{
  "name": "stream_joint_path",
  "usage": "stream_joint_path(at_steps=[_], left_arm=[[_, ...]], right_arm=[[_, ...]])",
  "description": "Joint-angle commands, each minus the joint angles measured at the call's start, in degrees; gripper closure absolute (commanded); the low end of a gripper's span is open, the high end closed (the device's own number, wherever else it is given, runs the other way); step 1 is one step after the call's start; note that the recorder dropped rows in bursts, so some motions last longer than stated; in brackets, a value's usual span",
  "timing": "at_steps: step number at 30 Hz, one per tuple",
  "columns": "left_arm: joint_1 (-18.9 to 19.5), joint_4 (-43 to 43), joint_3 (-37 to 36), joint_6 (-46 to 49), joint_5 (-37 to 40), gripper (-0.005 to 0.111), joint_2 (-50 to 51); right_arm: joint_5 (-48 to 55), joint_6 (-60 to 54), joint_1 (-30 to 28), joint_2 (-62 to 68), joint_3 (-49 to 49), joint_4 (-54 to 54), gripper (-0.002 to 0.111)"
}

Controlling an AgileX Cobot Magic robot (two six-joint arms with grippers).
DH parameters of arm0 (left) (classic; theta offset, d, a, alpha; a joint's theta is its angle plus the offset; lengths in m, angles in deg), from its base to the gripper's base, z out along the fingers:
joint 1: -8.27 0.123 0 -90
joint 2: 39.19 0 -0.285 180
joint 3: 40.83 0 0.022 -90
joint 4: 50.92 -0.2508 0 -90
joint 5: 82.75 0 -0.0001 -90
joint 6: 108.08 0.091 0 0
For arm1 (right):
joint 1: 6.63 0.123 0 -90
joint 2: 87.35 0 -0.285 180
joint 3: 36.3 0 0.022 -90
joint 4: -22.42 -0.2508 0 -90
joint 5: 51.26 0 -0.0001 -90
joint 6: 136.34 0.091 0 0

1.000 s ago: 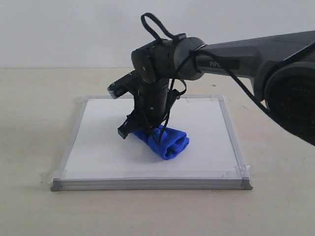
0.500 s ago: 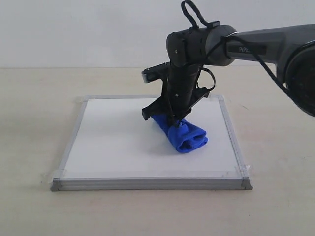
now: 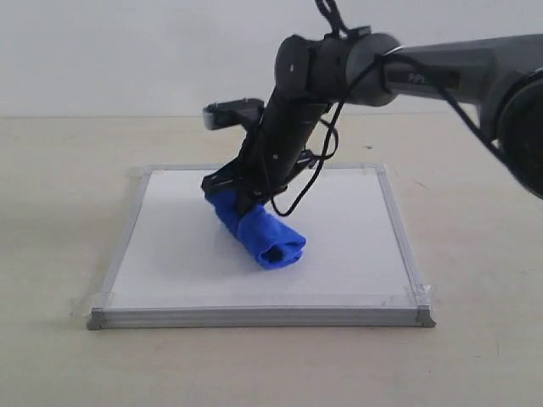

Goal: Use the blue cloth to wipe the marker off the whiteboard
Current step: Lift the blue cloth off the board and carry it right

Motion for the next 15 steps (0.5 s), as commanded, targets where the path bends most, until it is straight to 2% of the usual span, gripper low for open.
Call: stream_joint_path(at_steps=[1,4,9,15], left_arm=[[0.07,-0.19,-0.21,0.02,-0.53,0.102,-0.17],[0.07,-0.19,-0.21,0.02,-0.53,0.102,-0.17],[0.07,-0.19,-0.21,0.02,-0.53,0.102,-0.17],[0.07,-0.19,-0.21,0.02,-0.53,0.102,-0.17]], right_arm=[[-0.18,7.51,-3.26,-6.52,0.52,13.91,0.108],[3.06,14.78,-5.18,-9.93,0.52,24.61,0.108],[9.16,22.70,-9.70,-14.45,-0.26,36.02,0.108],[11.32,28.94,-17.26,-18.66,-5.84,37.32,0.108]])
